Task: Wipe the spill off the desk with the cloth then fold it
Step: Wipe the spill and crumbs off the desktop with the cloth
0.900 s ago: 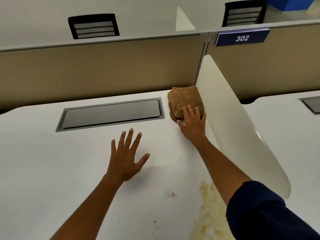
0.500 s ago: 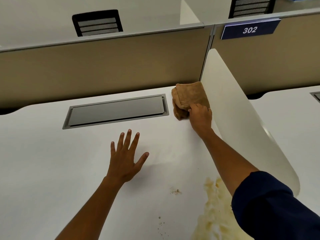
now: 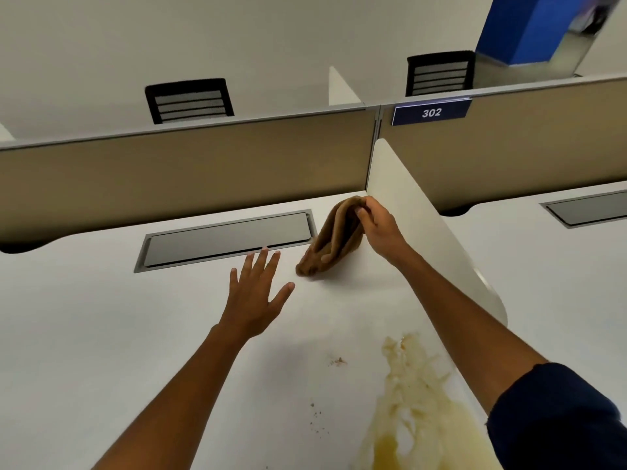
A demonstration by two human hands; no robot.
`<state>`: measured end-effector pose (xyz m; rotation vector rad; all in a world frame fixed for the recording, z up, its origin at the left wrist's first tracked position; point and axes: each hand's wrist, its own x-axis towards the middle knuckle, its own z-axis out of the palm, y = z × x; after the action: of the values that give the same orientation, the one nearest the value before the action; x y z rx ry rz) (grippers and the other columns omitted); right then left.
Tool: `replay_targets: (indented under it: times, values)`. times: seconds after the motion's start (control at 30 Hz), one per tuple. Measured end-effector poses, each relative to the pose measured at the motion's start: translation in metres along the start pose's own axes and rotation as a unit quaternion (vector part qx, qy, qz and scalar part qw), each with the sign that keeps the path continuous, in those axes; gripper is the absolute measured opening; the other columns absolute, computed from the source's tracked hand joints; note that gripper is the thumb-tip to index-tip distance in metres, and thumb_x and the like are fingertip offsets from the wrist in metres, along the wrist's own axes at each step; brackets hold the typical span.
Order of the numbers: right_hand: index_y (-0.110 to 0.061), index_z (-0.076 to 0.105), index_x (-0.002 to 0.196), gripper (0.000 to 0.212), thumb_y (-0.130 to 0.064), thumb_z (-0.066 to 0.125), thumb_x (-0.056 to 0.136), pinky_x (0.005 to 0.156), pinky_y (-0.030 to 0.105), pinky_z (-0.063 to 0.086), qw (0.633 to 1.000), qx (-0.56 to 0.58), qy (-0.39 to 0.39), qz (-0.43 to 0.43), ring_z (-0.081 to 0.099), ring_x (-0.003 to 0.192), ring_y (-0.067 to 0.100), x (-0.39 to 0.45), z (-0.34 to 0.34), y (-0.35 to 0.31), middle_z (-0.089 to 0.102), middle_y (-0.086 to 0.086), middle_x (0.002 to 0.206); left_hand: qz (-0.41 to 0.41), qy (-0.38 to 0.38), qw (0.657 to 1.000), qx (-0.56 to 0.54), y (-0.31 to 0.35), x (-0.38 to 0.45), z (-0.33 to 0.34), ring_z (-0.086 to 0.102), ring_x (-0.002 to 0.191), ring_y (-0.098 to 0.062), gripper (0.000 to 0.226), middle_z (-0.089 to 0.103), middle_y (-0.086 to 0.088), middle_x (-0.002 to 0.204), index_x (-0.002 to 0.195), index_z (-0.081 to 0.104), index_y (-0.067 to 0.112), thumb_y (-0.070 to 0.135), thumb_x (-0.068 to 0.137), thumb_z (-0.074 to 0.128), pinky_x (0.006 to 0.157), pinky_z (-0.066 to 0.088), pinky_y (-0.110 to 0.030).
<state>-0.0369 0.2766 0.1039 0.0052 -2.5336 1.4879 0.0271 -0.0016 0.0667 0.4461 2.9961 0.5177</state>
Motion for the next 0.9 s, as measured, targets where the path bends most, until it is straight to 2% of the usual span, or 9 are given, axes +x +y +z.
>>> replay_targets:
  times: [0.1, 0.2, 0.3, 0.4, 0.5, 0.57, 0.7, 0.9]
  values:
    - [-0.012, 0.056, 0.114, 0.02, -0.02, 0.04, 0.106, 0.092, 0.045, 0.055, 0.999, 0.037, -0.023, 0.01, 0.061, 0.103, 0.024, -0.023, -0.005, -0.03, 0.062, 0.008, 0.107, 0.026, 0.019, 0.999, -0.03, 0.009, -0.008, -0.018, -0.002, 0.154, -0.023, 0.076, 0.006, 0.0, 0.167, 0.159, 0.011, 0.025, 0.057, 0.097, 0.041, 0.123, 0.003, -0.052]
    - [-0.013, 0.057, 0.115, 0.021, -0.022, 0.04, 0.106, 0.091, 0.051, 0.055, 0.998, 0.049, -0.038, 0.011, 0.061, 0.106, 0.03, -0.051, -0.007, -0.059, 0.064, 0.012, 0.11, 0.05, 0.027, 0.996, -0.075, 0.021, -0.022, -0.033, 0.007, 0.154, -0.026, 0.078, 0.016, -0.001, 0.166, 0.158, 0.018, 0.022, 0.056, 0.095, 0.049, 0.123, 0.01, -0.054]
    - [-0.017, 0.056, 0.113, 0.018, -0.022, 0.041, 0.106, 0.088, 0.049, 0.057, 0.998, 0.034, -0.061, -0.002, 0.062, 0.103, 0.027, -0.076, -0.005, -0.086, 0.063, 0.009, 0.109, 0.059, 0.023, 0.989, -0.132, 0.034, -0.038, -0.047, 0.017, 0.152, -0.027, 0.084, 0.024, -0.002, 0.163, 0.156, 0.021, 0.021, 0.059, 0.09, 0.056, 0.121, 0.02, -0.056]
    - [-0.014, 0.056, 0.114, 0.019, -0.022, 0.041, 0.105, 0.089, 0.044, 0.057, 0.996, 0.012, -0.08, -0.021, 0.061, 0.102, 0.027, -0.101, -0.001, -0.112, 0.062, 0.008, 0.107, 0.044, 0.007, 0.98, -0.194, 0.043, -0.058, -0.06, 0.029, 0.147, -0.029, 0.096, 0.029, -0.002, 0.162, 0.157, 0.018, 0.023, 0.063, 0.083, 0.064, 0.114, 0.033, -0.058]
    - [-0.007, 0.057, 0.119, 0.024, -0.021, 0.042, 0.105, 0.092, 0.043, 0.054, 0.995, 0.003, -0.087, -0.039, 0.061, 0.102, 0.028, -0.126, 0.003, -0.137, 0.063, 0.011, 0.108, 0.024, -0.005, 0.971, -0.239, 0.042, -0.083, -0.069, 0.052, 0.128, -0.036, 0.106, 0.042, -0.002, 0.154, 0.157, 0.015, 0.025, 0.062, 0.076, 0.073, 0.099, 0.046, -0.065]
    - [-0.006, 0.057, 0.119, 0.025, -0.02, 0.043, 0.105, 0.093, 0.045, 0.053, 0.995, -0.001, -0.084, -0.05, 0.061, 0.102, 0.029, -0.139, 0.005, -0.151, 0.063, 0.013, 0.108, 0.012, 0.001, 0.97, -0.242, 0.042, -0.098, -0.073, 0.056, 0.124, -0.036, 0.109, 0.047, -0.004, 0.151, 0.157, 0.018, 0.027, 0.066, 0.072, 0.075, 0.097, 0.046, -0.066]
    - [-0.007, 0.058, 0.12, 0.024, -0.019, 0.044, 0.104, 0.094, 0.044, 0.054, 0.994, -0.019, -0.077, -0.07, 0.061, 0.104, 0.027, -0.166, 0.011, -0.173, 0.064, 0.012, 0.111, 0.021, 0.043, 0.96, -0.277, 0.052, -0.126, -0.079, 0.057, 0.123, -0.028, 0.101, 0.058, 0.0, 0.138, 0.145, 0.04, 0.03, 0.079, 0.061, 0.068, 0.101, 0.049, -0.054]
    - [-0.007, 0.06, 0.119, 0.023, -0.018, 0.046, 0.103, 0.091, 0.041, 0.056, 0.993, -0.03, -0.08, -0.086, 0.062, 0.101, 0.025, -0.197, 0.014, -0.191, 0.065, 0.012, 0.108, 0.002, 0.108, 0.968, -0.226, 0.061, -0.148, -0.088, 0.064, 0.102, -0.024, 0.085, 0.069, 0.0, 0.114, 0.125, 0.058, 0.021, 0.081, 0.065, 0.062, 0.093, 0.053, -0.051]
